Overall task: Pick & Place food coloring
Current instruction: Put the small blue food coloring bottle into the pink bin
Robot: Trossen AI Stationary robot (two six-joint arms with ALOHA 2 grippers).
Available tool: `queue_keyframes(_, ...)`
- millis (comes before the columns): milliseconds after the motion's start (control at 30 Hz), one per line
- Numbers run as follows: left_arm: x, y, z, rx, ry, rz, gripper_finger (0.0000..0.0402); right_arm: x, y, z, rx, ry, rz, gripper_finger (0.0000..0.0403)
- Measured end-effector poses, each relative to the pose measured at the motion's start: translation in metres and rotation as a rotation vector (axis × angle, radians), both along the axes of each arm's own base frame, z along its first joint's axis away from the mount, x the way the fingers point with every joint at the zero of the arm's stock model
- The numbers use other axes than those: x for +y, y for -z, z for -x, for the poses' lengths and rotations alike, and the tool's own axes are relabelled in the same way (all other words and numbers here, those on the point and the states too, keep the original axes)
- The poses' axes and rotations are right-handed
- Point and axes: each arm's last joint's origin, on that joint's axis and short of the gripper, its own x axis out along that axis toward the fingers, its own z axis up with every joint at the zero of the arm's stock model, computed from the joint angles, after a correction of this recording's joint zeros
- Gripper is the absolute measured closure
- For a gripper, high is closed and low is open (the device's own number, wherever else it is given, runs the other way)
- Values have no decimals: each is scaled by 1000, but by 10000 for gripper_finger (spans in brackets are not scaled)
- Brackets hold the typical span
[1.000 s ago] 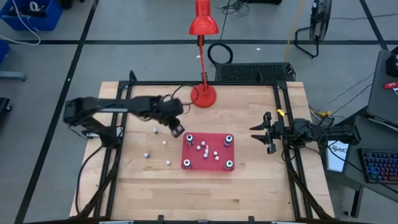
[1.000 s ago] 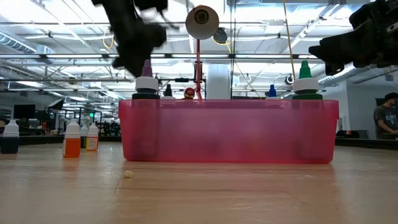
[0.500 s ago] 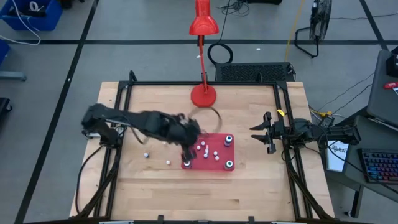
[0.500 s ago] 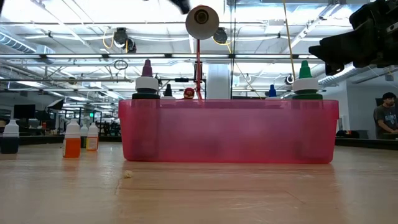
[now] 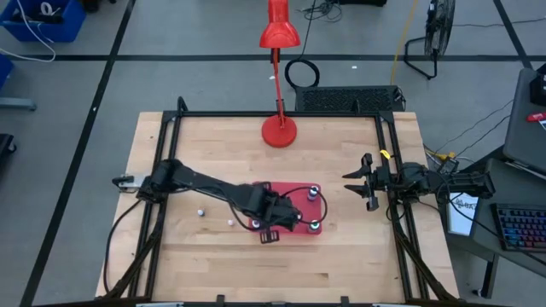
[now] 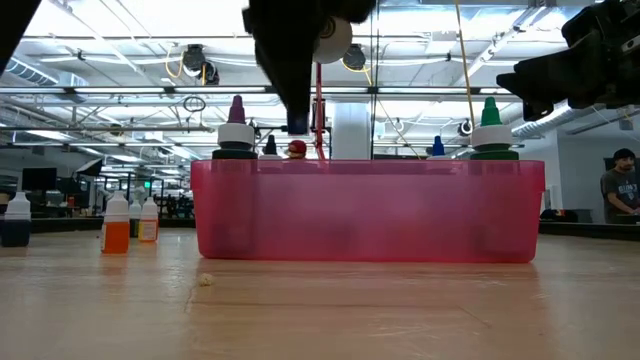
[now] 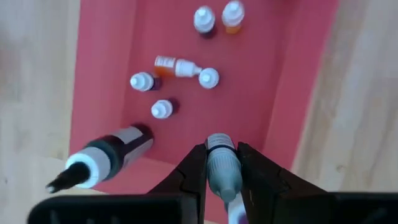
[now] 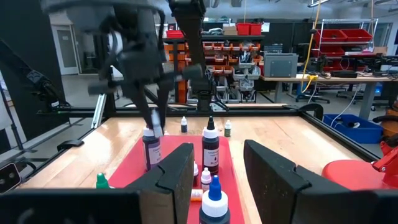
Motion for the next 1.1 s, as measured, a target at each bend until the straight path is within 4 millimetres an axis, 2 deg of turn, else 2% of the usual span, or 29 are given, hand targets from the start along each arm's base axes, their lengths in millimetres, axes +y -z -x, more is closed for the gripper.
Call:
queue_keyframes(467, 10, 65, -4, -14, -63, 77, 329, 0, 0, 0, 0, 0, 0, 273)
queue_keyframes(767, 16, 88, 1, -7, -96, 119, 329, 0, 0, 0, 1, 0, 0, 273)
queue_keyframes(1100, 16, 92, 0, -29, -95, 167, 328, 0, 0, 0, 1, 0, 0, 273)
